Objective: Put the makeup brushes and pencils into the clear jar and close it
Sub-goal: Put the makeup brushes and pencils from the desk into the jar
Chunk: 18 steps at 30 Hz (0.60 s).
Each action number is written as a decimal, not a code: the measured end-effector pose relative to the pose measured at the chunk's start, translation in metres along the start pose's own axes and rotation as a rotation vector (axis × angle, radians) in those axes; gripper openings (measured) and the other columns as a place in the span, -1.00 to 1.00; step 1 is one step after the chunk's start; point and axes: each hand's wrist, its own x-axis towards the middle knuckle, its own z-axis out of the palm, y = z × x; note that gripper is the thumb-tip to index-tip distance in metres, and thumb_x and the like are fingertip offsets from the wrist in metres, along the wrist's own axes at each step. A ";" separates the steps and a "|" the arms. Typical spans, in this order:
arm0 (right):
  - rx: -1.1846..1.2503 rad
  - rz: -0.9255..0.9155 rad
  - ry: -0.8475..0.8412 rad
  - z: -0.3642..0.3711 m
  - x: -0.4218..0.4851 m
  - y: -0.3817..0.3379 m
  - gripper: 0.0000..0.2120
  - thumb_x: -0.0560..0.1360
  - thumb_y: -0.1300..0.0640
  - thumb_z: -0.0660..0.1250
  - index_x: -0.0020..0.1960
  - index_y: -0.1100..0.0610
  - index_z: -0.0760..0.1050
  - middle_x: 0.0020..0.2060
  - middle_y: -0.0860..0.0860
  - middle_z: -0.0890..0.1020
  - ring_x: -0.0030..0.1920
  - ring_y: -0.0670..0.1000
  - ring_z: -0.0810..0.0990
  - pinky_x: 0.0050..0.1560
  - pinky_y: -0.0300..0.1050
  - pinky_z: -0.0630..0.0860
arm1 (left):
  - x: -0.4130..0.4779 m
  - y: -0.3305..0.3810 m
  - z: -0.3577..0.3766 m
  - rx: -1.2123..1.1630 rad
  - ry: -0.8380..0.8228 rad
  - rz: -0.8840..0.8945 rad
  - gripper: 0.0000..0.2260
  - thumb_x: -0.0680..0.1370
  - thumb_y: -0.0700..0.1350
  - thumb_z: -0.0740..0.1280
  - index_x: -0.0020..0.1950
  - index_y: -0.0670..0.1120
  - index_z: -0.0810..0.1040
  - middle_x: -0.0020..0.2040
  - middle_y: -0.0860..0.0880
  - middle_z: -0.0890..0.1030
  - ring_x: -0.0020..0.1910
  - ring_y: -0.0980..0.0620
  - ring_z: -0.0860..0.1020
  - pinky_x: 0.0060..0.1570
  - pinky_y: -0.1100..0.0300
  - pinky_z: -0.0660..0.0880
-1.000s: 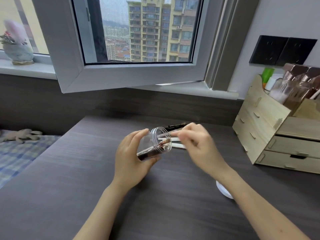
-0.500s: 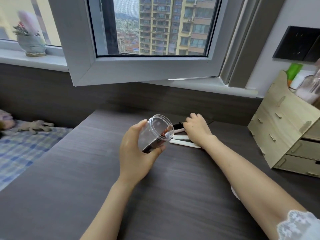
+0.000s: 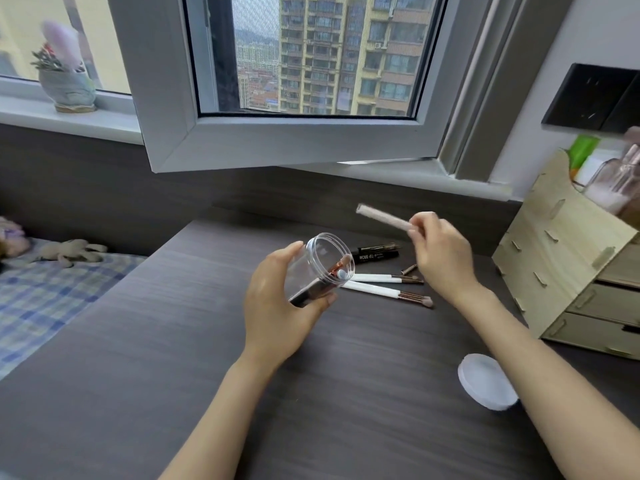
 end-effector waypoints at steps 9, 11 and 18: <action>0.161 -0.280 -0.019 -0.066 -0.057 -0.055 -0.81 0.50 0.12 0.26 -0.07 0.20 0.59 -0.25 0.04 0.63 -0.24 0.05 0.48 -0.16 -0.15 0.41 | -0.008 0.006 0.008 0.068 -0.114 0.172 -0.40 0.24 0.08 0.47 0.24 -0.04 0.45 0.13 0.14 0.47 0.14 0.15 0.43 0.14 0.44 0.27; 0.258 -0.281 -0.073 -0.056 -0.065 -0.070 -0.78 0.50 0.09 0.24 -0.06 0.22 0.59 -0.23 0.06 0.65 -0.19 0.01 0.52 -0.10 -0.25 0.41 | -0.012 0.007 0.010 0.077 -0.135 0.226 -0.39 0.24 0.06 0.48 0.25 -0.03 0.43 0.14 0.13 0.45 0.15 0.12 0.43 0.13 0.31 0.35; 0.513 -0.167 -0.223 -0.046 -0.073 -0.082 -0.74 0.53 0.15 0.10 0.11 0.20 0.49 -0.11 0.09 0.63 -0.07 0.05 0.57 -0.01 -0.20 0.45 | -0.012 0.007 0.009 0.086 -0.204 0.257 -0.39 0.25 0.10 0.43 0.26 -0.05 0.44 0.16 0.13 0.45 0.17 0.09 0.43 0.17 0.32 0.29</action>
